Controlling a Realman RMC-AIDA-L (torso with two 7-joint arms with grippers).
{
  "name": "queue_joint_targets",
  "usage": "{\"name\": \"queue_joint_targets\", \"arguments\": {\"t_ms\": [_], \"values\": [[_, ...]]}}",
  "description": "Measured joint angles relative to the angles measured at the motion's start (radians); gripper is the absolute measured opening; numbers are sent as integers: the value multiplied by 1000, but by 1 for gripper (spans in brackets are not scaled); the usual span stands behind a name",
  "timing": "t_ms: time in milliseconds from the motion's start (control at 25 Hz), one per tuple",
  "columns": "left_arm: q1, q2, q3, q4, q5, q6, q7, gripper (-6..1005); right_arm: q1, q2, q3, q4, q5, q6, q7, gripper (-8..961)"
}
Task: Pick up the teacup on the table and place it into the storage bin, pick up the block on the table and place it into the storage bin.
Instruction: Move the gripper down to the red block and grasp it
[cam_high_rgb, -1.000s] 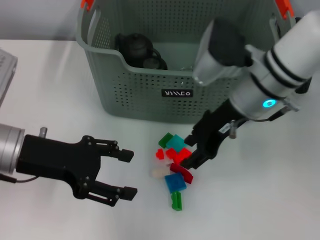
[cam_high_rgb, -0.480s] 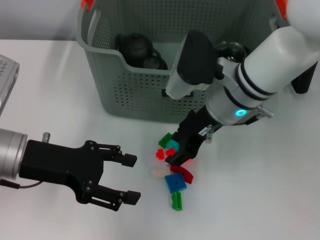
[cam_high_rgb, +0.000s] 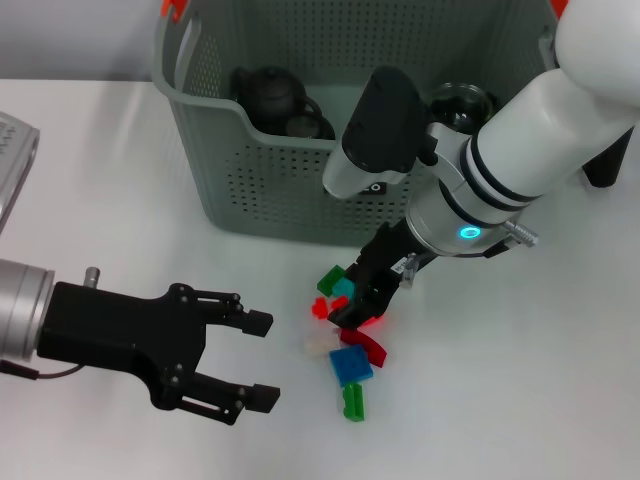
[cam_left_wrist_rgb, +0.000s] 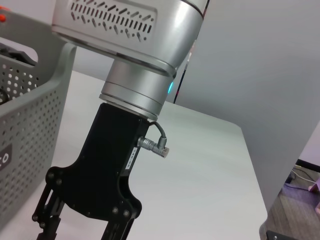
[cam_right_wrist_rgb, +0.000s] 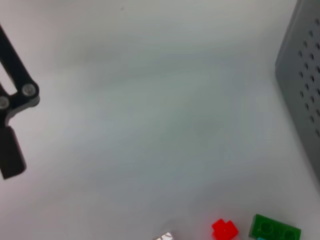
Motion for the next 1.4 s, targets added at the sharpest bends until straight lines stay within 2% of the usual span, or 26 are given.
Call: {"name": "queue_joint_targets", "arguments": {"t_ms": [560,1400], "values": [[2,-1,7,-4,0,0,0,843,1,1,-13,6,3,-8,32,604],[1,-1,4,-30,0,-6,18,843,-4,8,-62,23,24,69,88,503]]}}
